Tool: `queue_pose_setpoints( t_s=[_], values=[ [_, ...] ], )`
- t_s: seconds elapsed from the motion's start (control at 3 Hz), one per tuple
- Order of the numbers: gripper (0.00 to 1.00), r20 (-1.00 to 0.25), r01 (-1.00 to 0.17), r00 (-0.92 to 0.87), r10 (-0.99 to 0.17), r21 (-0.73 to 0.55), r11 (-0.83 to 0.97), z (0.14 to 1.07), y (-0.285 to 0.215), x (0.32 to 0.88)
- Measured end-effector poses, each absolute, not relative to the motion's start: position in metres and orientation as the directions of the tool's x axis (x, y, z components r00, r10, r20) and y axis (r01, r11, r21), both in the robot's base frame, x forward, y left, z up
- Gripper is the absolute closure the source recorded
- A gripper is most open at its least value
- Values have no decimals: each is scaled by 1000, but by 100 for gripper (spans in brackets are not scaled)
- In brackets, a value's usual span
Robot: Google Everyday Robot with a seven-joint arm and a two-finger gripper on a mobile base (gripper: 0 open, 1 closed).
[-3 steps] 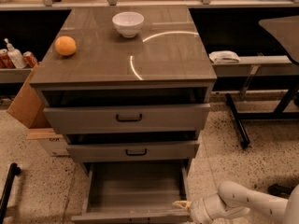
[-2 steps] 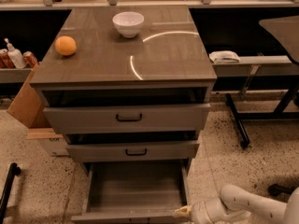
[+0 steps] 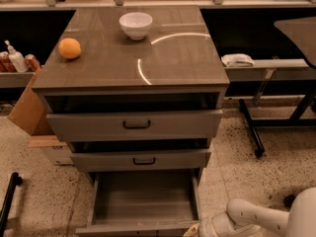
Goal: Close bottom drawer
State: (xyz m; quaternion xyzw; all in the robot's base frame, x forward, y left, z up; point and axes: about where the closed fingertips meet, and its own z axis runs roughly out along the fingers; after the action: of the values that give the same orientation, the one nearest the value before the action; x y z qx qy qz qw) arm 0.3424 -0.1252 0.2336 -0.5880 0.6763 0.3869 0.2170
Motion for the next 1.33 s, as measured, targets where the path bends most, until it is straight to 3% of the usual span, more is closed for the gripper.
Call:
queue_pose_setpoints(
  t_s=[0.33, 1.33],
  values=[
    [100, -688, -956, -237, -686, 289, 41, 204, -122, 341],
    [100, -645, -957, -286, -709, 235, 173, 164, -105, 383]
  ],
)
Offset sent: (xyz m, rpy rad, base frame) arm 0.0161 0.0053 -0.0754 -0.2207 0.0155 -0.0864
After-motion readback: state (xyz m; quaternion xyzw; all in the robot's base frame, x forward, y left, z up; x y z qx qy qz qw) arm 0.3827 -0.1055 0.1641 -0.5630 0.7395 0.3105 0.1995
